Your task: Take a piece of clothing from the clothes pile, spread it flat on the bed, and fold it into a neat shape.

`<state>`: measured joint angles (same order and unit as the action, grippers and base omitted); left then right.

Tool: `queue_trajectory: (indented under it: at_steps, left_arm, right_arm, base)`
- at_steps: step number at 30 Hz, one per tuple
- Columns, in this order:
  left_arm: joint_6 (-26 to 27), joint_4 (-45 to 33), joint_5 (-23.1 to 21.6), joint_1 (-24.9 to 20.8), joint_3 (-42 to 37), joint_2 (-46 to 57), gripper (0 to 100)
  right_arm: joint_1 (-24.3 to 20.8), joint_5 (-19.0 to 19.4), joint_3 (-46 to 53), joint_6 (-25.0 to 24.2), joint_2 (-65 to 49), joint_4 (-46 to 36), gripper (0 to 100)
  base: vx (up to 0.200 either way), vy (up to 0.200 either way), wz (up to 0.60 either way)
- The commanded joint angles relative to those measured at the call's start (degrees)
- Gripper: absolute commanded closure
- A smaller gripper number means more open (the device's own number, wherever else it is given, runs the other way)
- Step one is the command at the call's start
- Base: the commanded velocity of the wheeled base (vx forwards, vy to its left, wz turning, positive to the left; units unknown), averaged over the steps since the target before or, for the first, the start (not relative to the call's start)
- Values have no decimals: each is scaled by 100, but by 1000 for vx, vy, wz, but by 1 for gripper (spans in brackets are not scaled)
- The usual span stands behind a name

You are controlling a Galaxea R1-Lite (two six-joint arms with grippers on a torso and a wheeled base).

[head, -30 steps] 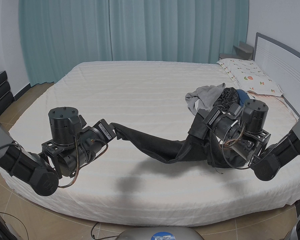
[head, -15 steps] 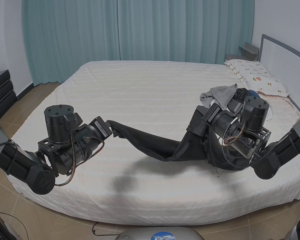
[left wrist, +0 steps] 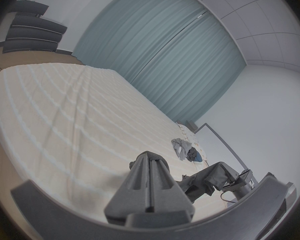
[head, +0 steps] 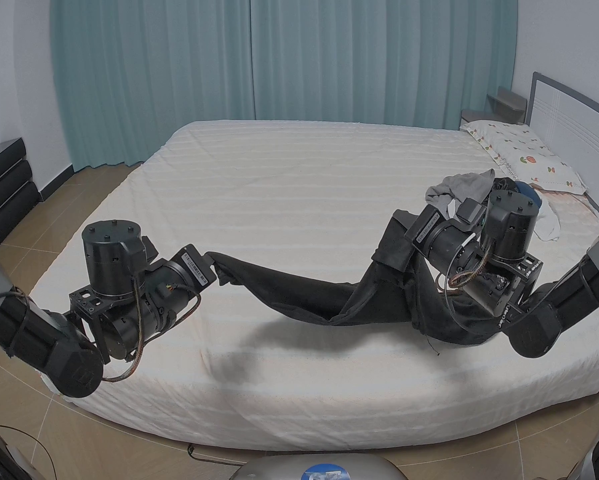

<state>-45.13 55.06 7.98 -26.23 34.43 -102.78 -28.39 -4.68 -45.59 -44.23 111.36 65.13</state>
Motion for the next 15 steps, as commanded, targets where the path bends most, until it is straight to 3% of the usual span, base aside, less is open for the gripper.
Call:
queue_trajectory:
  at_steps: [1,5,12,15]
  left_arm:
    - [-13,22,36,4,-252,118,100]
    - [-5,4,54,-40,-419,373,100]
    - [-5,-31,89,-172,-780,874,100]
    - [4,-57,318,-295,-859,1181,100]
  right_arm:
    - [79,-50,341,11,-132,70,100]
    - [79,-42,762,11,-536,78,100]
    - [62,-50,1272,19,-1389,8,100]
    - [62,-50,1483,107,-1969,-53,100]
  base:
    - [0,0,0]
    - [0,0,0]
    - [-200,0,0]
    - [-200,0,0]
